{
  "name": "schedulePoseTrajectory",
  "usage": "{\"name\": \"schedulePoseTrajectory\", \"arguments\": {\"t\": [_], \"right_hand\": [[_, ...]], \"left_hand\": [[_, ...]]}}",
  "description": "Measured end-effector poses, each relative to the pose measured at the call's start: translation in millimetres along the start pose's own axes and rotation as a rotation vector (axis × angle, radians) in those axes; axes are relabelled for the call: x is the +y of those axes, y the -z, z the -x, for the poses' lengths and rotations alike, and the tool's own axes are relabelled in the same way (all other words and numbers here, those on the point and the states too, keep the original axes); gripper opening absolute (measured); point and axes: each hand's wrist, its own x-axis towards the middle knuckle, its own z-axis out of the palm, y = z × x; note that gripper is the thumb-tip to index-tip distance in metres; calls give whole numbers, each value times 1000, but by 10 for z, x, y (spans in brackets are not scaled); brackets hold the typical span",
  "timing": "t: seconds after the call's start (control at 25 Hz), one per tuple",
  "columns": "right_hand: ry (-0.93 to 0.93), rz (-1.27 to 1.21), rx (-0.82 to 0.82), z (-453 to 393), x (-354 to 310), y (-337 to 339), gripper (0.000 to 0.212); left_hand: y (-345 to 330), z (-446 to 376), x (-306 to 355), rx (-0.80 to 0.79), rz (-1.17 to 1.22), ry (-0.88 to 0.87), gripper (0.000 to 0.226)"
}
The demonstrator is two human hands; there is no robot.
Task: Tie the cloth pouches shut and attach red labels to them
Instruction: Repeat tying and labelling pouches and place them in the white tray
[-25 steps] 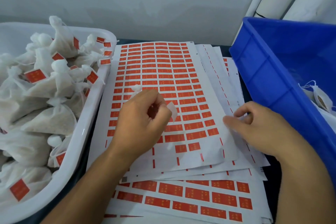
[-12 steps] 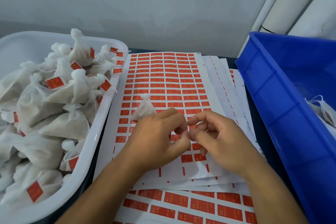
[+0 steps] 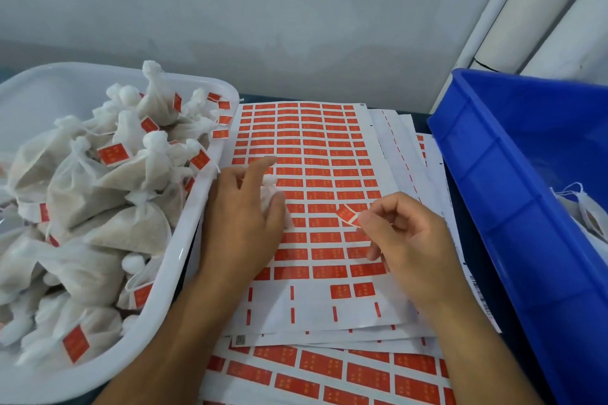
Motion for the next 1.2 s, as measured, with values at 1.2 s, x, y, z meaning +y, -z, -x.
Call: {"name": "schedulePoseTrajectory", "arguments": {"t": [1.2], "right_hand": [[-192,-277,43,-5,-7,-81,6]], "left_hand": [[-41,195,317,-166,544,-109,34]]}}
